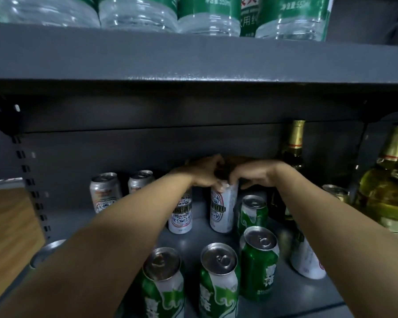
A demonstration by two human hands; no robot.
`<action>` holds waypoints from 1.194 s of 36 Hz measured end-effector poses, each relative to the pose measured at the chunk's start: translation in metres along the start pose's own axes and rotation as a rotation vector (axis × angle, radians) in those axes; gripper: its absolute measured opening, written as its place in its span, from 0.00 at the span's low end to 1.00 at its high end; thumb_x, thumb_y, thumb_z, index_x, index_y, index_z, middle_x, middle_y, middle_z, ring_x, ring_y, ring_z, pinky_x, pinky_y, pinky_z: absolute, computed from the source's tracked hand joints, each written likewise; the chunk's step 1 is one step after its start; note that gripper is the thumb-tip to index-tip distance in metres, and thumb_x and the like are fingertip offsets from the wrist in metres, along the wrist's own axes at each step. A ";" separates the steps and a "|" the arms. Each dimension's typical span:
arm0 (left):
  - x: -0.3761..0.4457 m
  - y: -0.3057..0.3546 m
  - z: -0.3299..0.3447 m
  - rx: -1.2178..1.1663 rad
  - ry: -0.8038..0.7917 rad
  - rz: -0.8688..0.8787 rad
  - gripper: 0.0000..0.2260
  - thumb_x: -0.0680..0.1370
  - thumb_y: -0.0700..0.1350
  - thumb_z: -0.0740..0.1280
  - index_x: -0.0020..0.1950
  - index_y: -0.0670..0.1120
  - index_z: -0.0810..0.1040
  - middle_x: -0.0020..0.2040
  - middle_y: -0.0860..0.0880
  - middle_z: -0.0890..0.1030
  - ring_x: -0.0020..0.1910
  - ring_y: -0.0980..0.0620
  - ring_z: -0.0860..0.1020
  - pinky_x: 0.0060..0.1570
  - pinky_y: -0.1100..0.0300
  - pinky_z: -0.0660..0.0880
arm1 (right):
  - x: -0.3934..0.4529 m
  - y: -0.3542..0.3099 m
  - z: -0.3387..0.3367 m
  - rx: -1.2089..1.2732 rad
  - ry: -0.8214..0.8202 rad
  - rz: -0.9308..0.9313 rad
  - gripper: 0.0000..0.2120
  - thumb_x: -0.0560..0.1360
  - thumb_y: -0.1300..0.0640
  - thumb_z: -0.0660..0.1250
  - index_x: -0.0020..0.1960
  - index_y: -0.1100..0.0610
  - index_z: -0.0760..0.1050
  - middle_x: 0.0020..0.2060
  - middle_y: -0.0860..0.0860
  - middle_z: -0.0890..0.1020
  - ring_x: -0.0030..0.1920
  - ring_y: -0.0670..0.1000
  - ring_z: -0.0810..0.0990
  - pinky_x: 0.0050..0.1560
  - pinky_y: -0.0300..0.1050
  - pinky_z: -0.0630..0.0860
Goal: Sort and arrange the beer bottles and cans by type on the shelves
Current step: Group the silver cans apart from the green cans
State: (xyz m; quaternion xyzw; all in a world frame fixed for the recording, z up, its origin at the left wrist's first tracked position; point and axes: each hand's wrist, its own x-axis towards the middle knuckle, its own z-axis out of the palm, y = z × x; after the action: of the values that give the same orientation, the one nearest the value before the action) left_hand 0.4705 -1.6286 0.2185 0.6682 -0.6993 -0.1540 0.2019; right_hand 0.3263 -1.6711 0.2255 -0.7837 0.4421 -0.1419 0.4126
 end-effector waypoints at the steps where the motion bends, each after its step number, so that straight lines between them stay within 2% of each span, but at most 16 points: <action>1: -0.001 0.000 0.000 0.008 0.004 0.007 0.23 0.68 0.38 0.75 0.58 0.46 0.68 0.54 0.45 0.77 0.51 0.48 0.74 0.48 0.54 0.72 | 0.002 0.001 0.003 -0.053 0.003 0.008 0.13 0.73 0.67 0.65 0.53 0.53 0.74 0.52 0.50 0.76 0.59 0.51 0.73 0.56 0.47 0.73; 2: 0.001 -0.003 0.000 0.023 0.025 0.014 0.23 0.68 0.38 0.75 0.56 0.47 0.66 0.53 0.45 0.77 0.51 0.48 0.75 0.48 0.54 0.72 | 0.003 0.002 0.006 -0.119 0.019 -0.006 0.14 0.72 0.67 0.66 0.54 0.54 0.73 0.51 0.50 0.76 0.58 0.52 0.73 0.56 0.48 0.74; 4: 0.002 -0.009 -0.001 0.096 0.080 0.021 0.24 0.68 0.42 0.76 0.55 0.50 0.64 0.55 0.46 0.78 0.54 0.45 0.76 0.54 0.51 0.74 | 0.004 0.002 0.011 -0.274 0.059 -0.045 0.20 0.72 0.64 0.69 0.63 0.54 0.71 0.56 0.51 0.77 0.58 0.53 0.75 0.53 0.47 0.76; 6: 0.000 -0.017 -0.003 0.193 0.137 0.037 0.24 0.70 0.45 0.75 0.60 0.51 0.66 0.58 0.49 0.78 0.57 0.47 0.76 0.58 0.51 0.72 | 0.004 0.002 0.013 -0.386 0.115 -0.080 0.23 0.73 0.60 0.71 0.67 0.58 0.71 0.60 0.55 0.78 0.59 0.55 0.76 0.57 0.47 0.76; 9: -0.006 -0.027 -0.007 0.308 0.193 0.041 0.23 0.71 0.47 0.73 0.64 0.51 0.69 0.61 0.51 0.76 0.60 0.48 0.74 0.60 0.52 0.71 | 0.008 0.007 0.014 -0.377 0.195 -0.083 0.27 0.71 0.53 0.75 0.67 0.59 0.73 0.62 0.56 0.78 0.60 0.56 0.77 0.61 0.50 0.74; 12: -0.014 -0.032 -0.009 0.428 0.236 0.031 0.19 0.74 0.52 0.71 0.63 0.51 0.73 0.63 0.50 0.75 0.64 0.47 0.71 0.60 0.54 0.70 | 0.014 0.010 0.016 -0.486 0.314 -0.068 0.37 0.67 0.42 0.75 0.71 0.54 0.68 0.66 0.54 0.74 0.65 0.56 0.74 0.62 0.46 0.72; 17: -0.019 -0.038 -0.005 0.528 0.253 0.017 0.20 0.74 0.58 0.69 0.64 0.54 0.75 0.65 0.50 0.74 0.67 0.47 0.68 0.63 0.54 0.65 | 0.027 0.005 0.024 -0.482 0.445 -0.035 0.41 0.63 0.35 0.73 0.71 0.51 0.66 0.67 0.53 0.74 0.66 0.57 0.73 0.60 0.46 0.73; 20: -0.018 -0.042 -0.002 0.539 0.242 0.004 0.21 0.75 0.57 0.69 0.67 0.54 0.74 0.67 0.50 0.73 0.68 0.47 0.67 0.65 0.52 0.64 | 0.034 0.001 0.027 -0.456 0.449 -0.031 0.43 0.63 0.36 0.74 0.71 0.54 0.66 0.67 0.54 0.74 0.66 0.57 0.73 0.60 0.47 0.73; 23: -0.016 -0.046 -0.002 0.500 0.238 -0.003 0.23 0.75 0.53 0.71 0.68 0.51 0.73 0.67 0.47 0.72 0.68 0.45 0.67 0.66 0.52 0.67 | 0.040 -0.002 0.031 -0.458 0.435 -0.032 0.43 0.62 0.36 0.75 0.70 0.55 0.65 0.66 0.54 0.75 0.64 0.57 0.74 0.58 0.47 0.74; 27: -0.015 -0.048 -0.001 0.432 0.284 -0.004 0.19 0.75 0.46 0.71 0.65 0.48 0.74 0.64 0.44 0.73 0.65 0.43 0.70 0.62 0.52 0.70 | 0.046 -0.002 0.038 -0.440 0.422 -0.015 0.43 0.60 0.36 0.75 0.69 0.54 0.67 0.63 0.53 0.77 0.61 0.57 0.77 0.56 0.48 0.75; 32: -0.017 -0.047 -0.002 0.391 0.286 -0.013 0.18 0.76 0.49 0.69 0.65 0.47 0.73 0.64 0.44 0.73 0.65 0.43 0.70 0.63 0.52 0.69 | 0.048 -0.001 0.036 -0.437 0.388 0.013 0.45 0.62 0.36 0.75 0.70 0.57 0.64 0.66 0.54 0.73 0.65 0.57 0.74 0.60 0.48 0.73; 34: -0.018 -0.045 -0.001 0.401 0.287 -0.013 0.18 0.76 0.50 0.69 0.65 0.49 0.73 0.64 0.45 0.73 0.65 0.43 0.70 0.65 0.51 0.68 | 0.045 -0.002 0.034 -0.512 0.372 0.020 0.47 0.63 0.32 0.72 0.72 0.55 0.63 0.69 0.53 0.71 0.67 0.57 0.72 0.62 0.49 0.72; 36: -0.020 -0.040 0.002 0.453 0.314 -0.008 0.17 0.77 0.51 0.67 0.64 0.50 0.74 0.64 0.46 0.73 0.66 0.43 0.69 0.66 0.51 0.66 | 0.036 -0.003 0.028 -0.632 0.361 0.018 0.48 0.63 0.25 0.64 0.74 0.52 0.61 0.72 0.52 0.68 0.70 0.57 0.69 0.66 0.53 0.69; 38: -0.022 -0.032 0.004 0.490 0.348 0.009 0.14 0.78 0.50 0.65 0.63 0.50 0.75 0.64 0.46 0.73 0.66 0.44 0.69 0.66 0.52 0.64 | 0.018 -0.003 0.013 -0.710 0.361 0.006 0.44 0.67 0.24 0.58 0.74 0.49 0.64 0.73 0.52 0.66 0.71 0.57 0.67 0.68 0.54 0.67; 41: -0.024 -0.013 0.007 0.469 0.376 0.022 0.11 0.78 0.47 0.65 0.60 0.48 0.76 0.62 0.46 0.74 0.63 0.43 0.72 0.61 0.54 0.67 | -0.008 0.001 -0.019 -0.789 0.321 0.094 0.40 0.70 0.26 0.58 0.72 0.53 0.68 0.70 0.56 0.71 0.66 0.58 0.71 0.65 0.52 0.70; 43: -0.025 0.005 0.010 0.437 0.394 0.040 0.10 0.77 0.46 0.65 0.58 0.49 0.76 0.61 0.46 0.74 0.62 0.42 0.73 0.57 0.54 0.69 | -0.027 0.003 -0.037 -0.777 0.258 0.189 0.38 0.71 0.28 0.59 0.68 0.56 0.71 0.58 0.56 0.79 0.55 0.57 0.78 0.55 0.47 0.74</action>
State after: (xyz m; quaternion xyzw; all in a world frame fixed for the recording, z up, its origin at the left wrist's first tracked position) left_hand 0.4619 -1.6041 0.2097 0.6988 -0.6763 0.1369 0.1882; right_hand 0.2869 -1.6694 0.2498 -0.8128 0.5808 -0.0232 0.0388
